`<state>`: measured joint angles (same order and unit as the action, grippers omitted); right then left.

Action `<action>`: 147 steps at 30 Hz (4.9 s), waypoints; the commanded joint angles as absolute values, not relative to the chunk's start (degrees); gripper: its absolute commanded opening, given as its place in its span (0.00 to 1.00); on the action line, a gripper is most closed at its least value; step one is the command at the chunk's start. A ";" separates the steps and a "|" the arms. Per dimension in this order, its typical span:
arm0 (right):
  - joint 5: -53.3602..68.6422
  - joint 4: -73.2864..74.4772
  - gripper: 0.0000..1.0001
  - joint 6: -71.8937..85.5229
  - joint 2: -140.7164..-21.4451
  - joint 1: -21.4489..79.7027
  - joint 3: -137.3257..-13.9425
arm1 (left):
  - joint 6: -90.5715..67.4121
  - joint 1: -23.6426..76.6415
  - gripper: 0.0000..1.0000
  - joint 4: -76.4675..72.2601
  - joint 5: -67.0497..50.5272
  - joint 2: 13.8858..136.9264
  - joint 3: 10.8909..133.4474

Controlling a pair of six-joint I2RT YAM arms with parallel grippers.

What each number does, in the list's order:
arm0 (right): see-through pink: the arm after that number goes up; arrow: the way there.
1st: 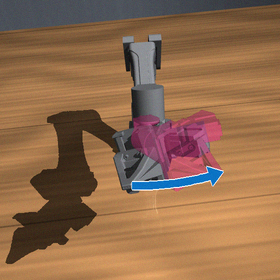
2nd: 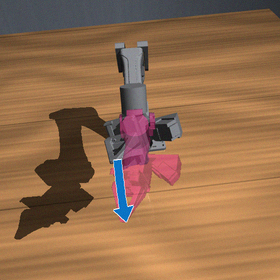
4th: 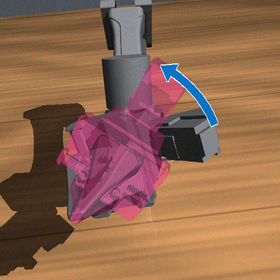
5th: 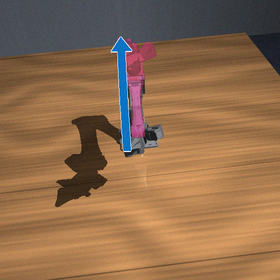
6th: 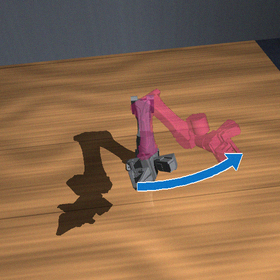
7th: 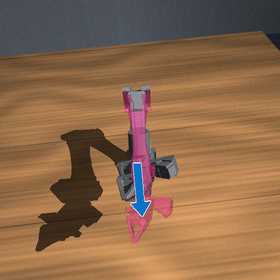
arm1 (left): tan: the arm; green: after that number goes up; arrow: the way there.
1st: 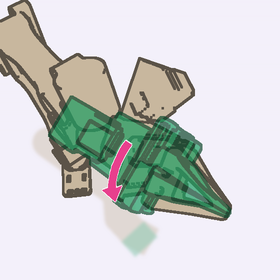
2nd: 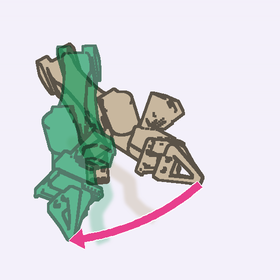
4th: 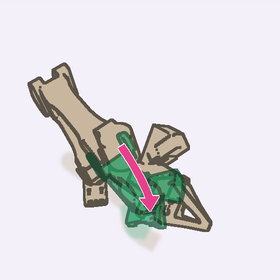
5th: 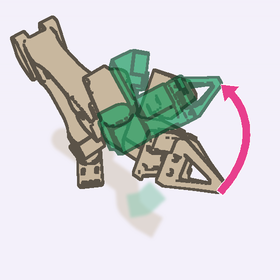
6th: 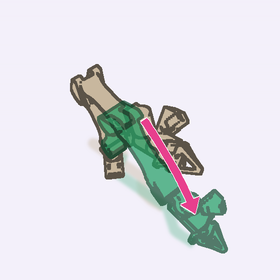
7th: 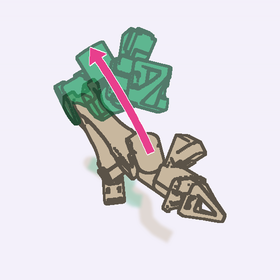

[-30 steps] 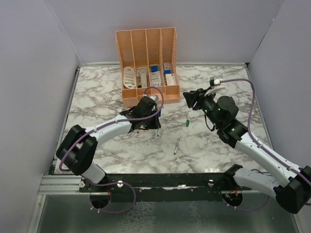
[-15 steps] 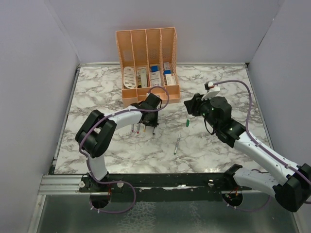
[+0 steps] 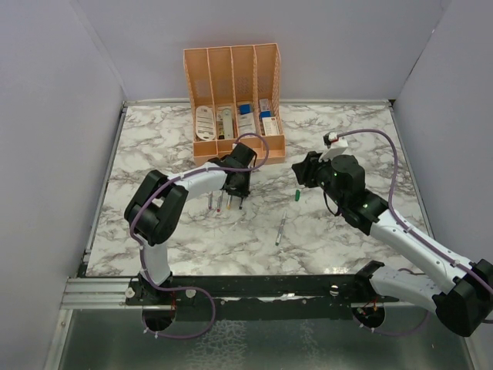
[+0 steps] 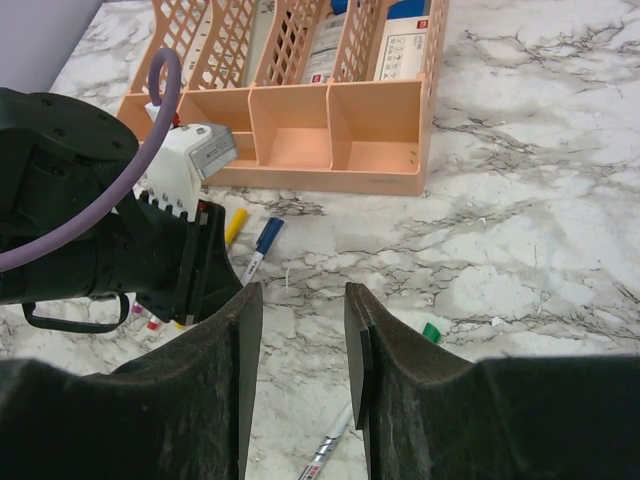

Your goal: Insert the pens into the pen caps

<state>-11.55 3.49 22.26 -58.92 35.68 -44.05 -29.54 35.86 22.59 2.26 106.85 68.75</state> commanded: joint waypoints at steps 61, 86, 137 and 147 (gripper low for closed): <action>-12.83 15.13 0.52 35.41 -72.34 19.68 -42.36 | -32.94 58.26 0.43 37.52 -0.59 110.77 82.96; -11.74 13.85 0.52 36.12 -72.28 18.12 -41.40 | -32.12 59.77 0.43 40.56 -0.37 116.05 85.29; -8.12 12.38 0.52 37.10 -71.10 17.93 -40.08 | -16.11 51.94 0.00 50.54 6.43 127.77 83.75; -7.89 12.92 0.50 36.34 -74.12 17.93 -40.65 | -16.24 51.88 0.00 48.08 6.86 126.00 83.13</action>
<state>-9.08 13.63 36.40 -72.42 18.26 -40.82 -17.39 52.64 48.97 4.08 119.50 88.09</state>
